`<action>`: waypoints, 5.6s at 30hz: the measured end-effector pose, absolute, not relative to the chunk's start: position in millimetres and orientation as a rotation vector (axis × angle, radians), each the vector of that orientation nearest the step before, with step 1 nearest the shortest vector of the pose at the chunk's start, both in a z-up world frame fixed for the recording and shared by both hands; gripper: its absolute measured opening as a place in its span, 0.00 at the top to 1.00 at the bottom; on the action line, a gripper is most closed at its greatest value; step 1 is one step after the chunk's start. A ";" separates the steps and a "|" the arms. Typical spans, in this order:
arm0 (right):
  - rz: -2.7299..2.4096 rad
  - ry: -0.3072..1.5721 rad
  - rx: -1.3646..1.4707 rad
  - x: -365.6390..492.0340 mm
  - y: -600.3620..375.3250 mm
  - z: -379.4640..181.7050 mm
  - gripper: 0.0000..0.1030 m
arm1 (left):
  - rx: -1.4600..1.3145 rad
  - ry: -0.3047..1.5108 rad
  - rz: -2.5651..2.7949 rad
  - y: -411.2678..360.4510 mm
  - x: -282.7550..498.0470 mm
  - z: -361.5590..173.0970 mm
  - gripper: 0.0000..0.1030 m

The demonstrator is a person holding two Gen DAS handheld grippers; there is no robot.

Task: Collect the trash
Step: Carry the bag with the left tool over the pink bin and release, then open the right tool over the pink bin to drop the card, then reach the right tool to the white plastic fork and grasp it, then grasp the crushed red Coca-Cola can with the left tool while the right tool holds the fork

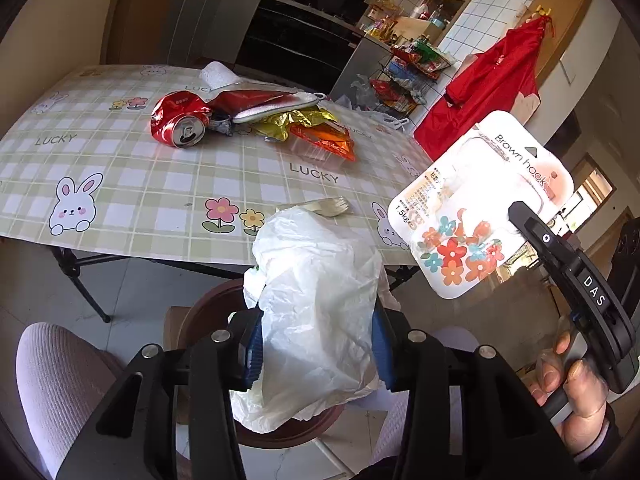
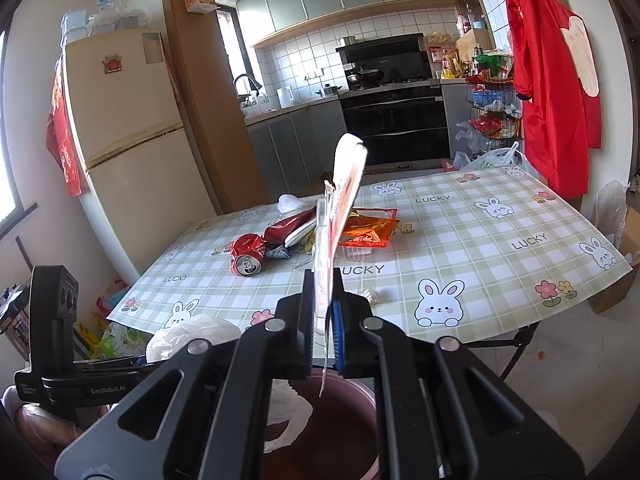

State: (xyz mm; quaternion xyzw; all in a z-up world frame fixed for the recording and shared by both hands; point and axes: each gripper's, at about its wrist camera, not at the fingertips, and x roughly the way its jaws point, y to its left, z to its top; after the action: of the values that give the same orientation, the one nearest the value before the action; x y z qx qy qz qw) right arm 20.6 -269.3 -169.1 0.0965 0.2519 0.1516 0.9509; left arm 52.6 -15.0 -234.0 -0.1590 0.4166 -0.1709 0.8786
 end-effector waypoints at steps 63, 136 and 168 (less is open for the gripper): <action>0.342 0.752 0.179 52.6 -244.9 -225.3 0.13 | -0.172 0.554 0.187 52.1 32.3 -203.6 0.06; 0.302 0.858 0.348 198.0 -248.8 -315.3 0.83 | -0.437 0.882 0.092 85.3 309.3 -300.4 0.06; 0.346 0.872 0.308 205.1 -232.7 -318.9 0.83 | -0.819 0.920 0.284 124.3 337.9 -320.4 0.06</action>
State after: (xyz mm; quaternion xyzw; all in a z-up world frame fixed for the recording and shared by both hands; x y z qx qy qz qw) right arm 205.1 -232.7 -318.9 0.1478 0.4183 0.1659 0.8807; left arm 337.9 124.3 -320.4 -0.3830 0.4299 0.1327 0.8068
